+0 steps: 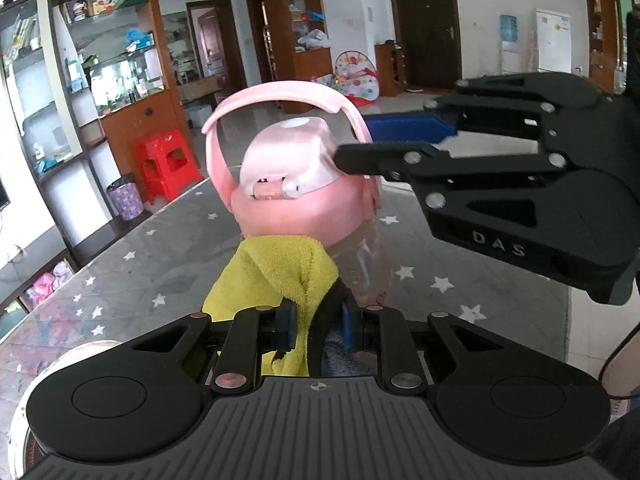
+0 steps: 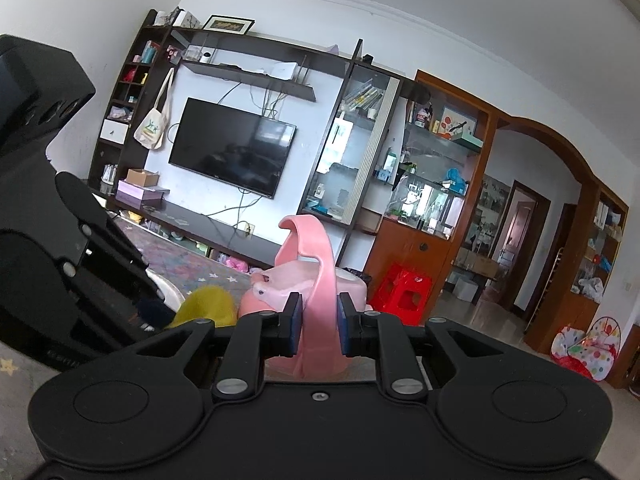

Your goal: Clean container

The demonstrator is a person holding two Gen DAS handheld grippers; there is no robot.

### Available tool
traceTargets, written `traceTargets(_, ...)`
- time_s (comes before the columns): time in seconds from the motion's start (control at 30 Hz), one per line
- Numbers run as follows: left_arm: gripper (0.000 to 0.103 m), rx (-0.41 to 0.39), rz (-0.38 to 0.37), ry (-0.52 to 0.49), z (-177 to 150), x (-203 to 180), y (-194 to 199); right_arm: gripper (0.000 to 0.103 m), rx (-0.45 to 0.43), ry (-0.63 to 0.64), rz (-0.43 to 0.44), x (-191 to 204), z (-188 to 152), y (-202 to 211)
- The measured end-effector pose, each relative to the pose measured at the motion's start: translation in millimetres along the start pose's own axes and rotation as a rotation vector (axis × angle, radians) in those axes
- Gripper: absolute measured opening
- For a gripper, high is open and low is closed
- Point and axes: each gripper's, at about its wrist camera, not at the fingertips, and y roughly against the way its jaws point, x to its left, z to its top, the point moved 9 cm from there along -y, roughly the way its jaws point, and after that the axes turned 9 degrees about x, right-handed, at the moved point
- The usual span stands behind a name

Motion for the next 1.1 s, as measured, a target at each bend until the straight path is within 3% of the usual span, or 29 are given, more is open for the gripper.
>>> traceTargets(0.63, 0.021, 0.043, -0.058, 0.006, -20, -11, -24, 0.019, -0.01, 0.025, -0.009, -5, 1, -1)
traceTargets(1.1, 0.021, 0.091, -0.116, 0.068, -39, -7, -42, 0.019, -0.005, 0.002, -0.011, -9, -2, 1)
